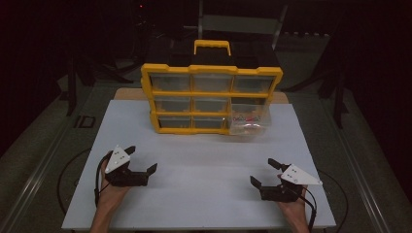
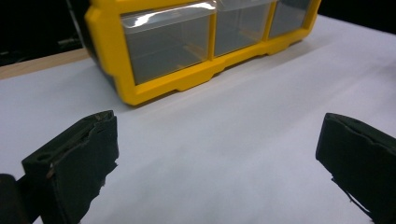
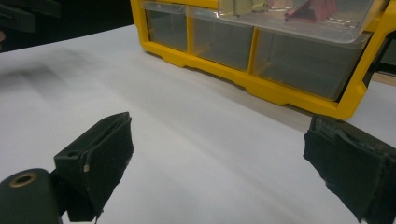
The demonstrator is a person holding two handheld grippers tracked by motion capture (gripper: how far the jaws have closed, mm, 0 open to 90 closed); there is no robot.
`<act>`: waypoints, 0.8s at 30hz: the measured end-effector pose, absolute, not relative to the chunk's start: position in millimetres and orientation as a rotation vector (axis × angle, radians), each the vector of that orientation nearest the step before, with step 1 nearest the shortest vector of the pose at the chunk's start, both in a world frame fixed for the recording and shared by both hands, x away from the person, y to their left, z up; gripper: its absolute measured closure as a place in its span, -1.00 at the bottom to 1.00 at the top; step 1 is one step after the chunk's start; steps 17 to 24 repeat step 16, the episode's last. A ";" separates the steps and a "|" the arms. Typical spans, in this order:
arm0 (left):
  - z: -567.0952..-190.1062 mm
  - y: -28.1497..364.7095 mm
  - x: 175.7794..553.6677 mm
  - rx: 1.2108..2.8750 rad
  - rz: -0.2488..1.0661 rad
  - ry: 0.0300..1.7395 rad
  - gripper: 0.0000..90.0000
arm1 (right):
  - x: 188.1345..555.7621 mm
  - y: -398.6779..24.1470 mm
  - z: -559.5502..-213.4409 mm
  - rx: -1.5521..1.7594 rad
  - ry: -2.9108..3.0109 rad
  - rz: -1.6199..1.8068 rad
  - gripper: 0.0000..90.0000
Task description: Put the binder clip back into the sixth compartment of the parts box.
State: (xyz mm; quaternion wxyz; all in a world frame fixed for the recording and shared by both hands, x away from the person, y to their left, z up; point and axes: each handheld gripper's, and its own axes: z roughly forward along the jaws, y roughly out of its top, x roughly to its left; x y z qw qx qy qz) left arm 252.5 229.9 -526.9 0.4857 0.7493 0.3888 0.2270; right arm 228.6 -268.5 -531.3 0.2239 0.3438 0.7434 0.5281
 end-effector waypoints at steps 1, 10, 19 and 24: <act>-527.8 232.9 249.2 1.813 0.558 0.952 -1.00 | 229.2 -268.5 -531.5 0.946 2.051 1.458 -0.83; -526.5 244.1 234.2 1.756 0.613 0.960 -1.00 | 232.8 -270.7 -531.7 0.957 2.028 1.469 -0.83; -527.5 246.4 234.6 1.747 0.624 0.975 -1.00 | 233.9 -274.0 -532.3 0.966 2.021 1.460 -0.83; -527.5 246.4 234.6 1.747 0.624 0.975 -1.00 | 233.9 -274.0 -532.3 0.966 2.021 1.460 -0.83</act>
